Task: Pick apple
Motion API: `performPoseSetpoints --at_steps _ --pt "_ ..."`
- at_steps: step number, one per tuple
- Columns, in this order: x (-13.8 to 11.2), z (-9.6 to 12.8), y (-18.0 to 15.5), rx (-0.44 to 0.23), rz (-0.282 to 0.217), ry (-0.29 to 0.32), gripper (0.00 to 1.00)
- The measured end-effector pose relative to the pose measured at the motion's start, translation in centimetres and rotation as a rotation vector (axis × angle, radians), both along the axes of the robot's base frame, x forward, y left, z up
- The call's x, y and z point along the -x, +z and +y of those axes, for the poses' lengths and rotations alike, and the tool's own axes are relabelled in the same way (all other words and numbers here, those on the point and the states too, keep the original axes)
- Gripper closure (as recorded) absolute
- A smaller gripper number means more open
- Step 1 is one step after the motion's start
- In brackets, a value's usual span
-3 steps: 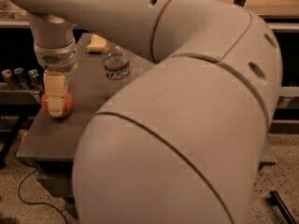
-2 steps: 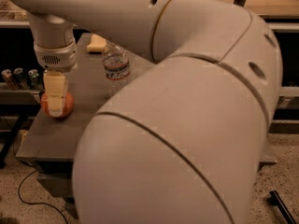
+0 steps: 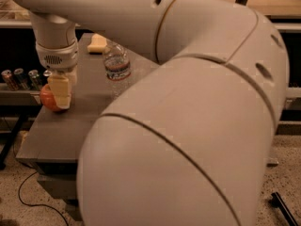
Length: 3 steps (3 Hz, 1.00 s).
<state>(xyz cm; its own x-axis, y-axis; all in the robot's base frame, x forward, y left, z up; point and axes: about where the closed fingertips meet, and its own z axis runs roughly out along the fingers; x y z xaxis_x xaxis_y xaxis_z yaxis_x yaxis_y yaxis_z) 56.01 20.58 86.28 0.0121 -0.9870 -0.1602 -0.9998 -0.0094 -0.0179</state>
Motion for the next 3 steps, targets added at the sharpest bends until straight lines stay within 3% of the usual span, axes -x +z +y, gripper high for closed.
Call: performPoseSetpoints --at_steps 1,2,3 --pt "-0.03 -0.13 0.02 -0.002 -0.001 -0.002 0.65" --pt "-0.07 -0.27 0.04 -0.004 -0.003 -0.005 0.62" --pt "-0.09 -0.40 0.05 -0.006 -0.004 -0.007 0.39"
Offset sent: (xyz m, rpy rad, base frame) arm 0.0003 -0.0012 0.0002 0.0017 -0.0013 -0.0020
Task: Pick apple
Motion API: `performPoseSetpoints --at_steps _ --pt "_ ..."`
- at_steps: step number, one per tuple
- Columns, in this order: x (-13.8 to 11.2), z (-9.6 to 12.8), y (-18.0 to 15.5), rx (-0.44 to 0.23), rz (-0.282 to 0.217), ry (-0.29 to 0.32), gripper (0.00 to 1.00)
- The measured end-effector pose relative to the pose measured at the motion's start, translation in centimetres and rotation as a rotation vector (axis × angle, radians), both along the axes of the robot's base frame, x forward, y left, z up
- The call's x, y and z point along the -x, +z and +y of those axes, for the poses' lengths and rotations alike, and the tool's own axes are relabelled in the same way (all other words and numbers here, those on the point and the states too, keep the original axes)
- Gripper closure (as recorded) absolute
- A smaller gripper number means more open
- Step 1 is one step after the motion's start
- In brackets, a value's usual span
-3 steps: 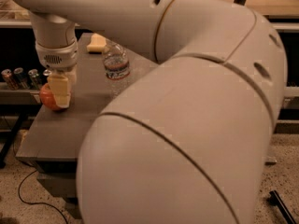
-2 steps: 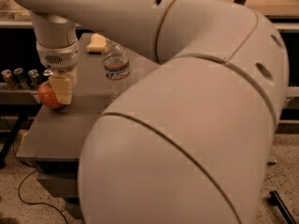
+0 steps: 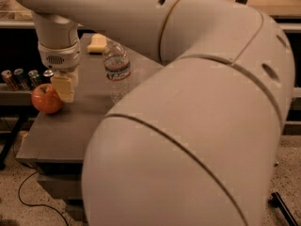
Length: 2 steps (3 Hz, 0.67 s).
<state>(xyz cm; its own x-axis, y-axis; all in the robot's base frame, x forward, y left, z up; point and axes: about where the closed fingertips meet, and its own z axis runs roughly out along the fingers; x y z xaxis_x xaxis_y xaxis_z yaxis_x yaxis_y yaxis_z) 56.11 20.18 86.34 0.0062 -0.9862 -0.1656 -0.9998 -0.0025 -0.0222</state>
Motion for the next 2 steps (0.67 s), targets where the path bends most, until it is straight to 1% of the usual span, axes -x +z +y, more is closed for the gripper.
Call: performPoseSetpoints --at_steps 1,2 --pt "-0.03 -0.13 0.02 -0.002 -0.001 -0.002 0.16" --pt "-0.05 -0.26 0.03 -0.004 -0.003 -0.004 0.00"
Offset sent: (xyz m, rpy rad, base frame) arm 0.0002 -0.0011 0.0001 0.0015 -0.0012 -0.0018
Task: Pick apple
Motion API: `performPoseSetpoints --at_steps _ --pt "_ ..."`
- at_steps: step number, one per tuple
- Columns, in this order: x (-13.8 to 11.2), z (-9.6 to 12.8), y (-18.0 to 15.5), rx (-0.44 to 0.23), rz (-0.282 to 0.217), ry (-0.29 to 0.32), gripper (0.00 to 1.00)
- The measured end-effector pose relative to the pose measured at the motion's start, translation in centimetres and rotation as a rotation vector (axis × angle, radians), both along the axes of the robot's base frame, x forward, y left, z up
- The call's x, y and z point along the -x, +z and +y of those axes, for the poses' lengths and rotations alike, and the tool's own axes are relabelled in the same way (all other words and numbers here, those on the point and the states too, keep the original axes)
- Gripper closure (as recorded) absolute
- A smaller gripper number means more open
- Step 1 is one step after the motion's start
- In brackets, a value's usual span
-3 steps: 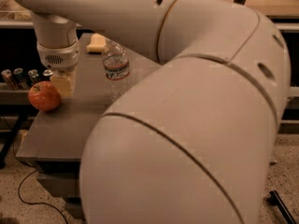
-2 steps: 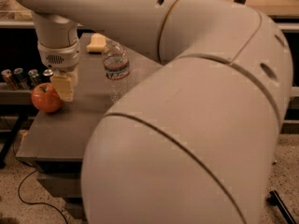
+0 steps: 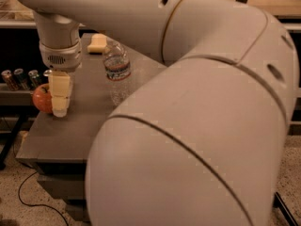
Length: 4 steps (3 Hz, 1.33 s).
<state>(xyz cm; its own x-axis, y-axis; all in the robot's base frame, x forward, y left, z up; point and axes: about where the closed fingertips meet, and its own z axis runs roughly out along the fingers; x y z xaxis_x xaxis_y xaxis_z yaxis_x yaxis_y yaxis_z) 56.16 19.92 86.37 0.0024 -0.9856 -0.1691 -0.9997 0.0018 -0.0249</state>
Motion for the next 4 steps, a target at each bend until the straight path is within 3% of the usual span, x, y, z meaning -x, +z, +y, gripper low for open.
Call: performPoseSetpoints --at_steps 4 --pt "0.2 1.6 -0.4 0.031 0.009 0.038 0.00"
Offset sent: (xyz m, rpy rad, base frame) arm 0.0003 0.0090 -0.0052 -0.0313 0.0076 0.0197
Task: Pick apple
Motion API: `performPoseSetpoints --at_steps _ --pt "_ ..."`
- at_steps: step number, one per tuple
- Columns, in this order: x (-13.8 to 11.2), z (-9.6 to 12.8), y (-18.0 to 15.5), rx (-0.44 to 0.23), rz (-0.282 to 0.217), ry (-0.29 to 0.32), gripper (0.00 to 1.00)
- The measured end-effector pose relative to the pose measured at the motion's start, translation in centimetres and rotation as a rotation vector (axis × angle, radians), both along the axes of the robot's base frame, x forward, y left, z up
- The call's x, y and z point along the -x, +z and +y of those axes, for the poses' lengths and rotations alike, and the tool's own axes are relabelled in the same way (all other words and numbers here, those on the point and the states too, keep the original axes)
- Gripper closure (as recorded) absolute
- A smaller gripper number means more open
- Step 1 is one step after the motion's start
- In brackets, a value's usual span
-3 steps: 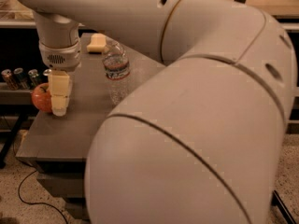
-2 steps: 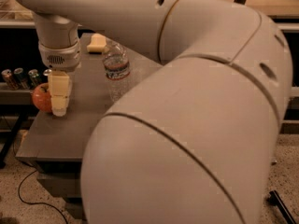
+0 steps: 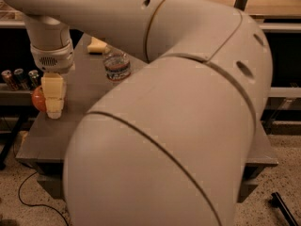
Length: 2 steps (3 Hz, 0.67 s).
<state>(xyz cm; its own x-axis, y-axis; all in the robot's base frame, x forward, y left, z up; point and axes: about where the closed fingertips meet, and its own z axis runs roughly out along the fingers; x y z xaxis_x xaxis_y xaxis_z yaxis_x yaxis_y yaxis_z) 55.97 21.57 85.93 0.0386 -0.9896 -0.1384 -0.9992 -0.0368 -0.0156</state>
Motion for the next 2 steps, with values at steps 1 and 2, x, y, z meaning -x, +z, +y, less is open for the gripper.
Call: performPoseSetpoints --at_steps 1,2 --pt "0.23 0.14 -0.09 0.004 0.007 0.008 0.00" --pt "0.30 0.72 -0.49 0.008 0.025 0.032 0.00"
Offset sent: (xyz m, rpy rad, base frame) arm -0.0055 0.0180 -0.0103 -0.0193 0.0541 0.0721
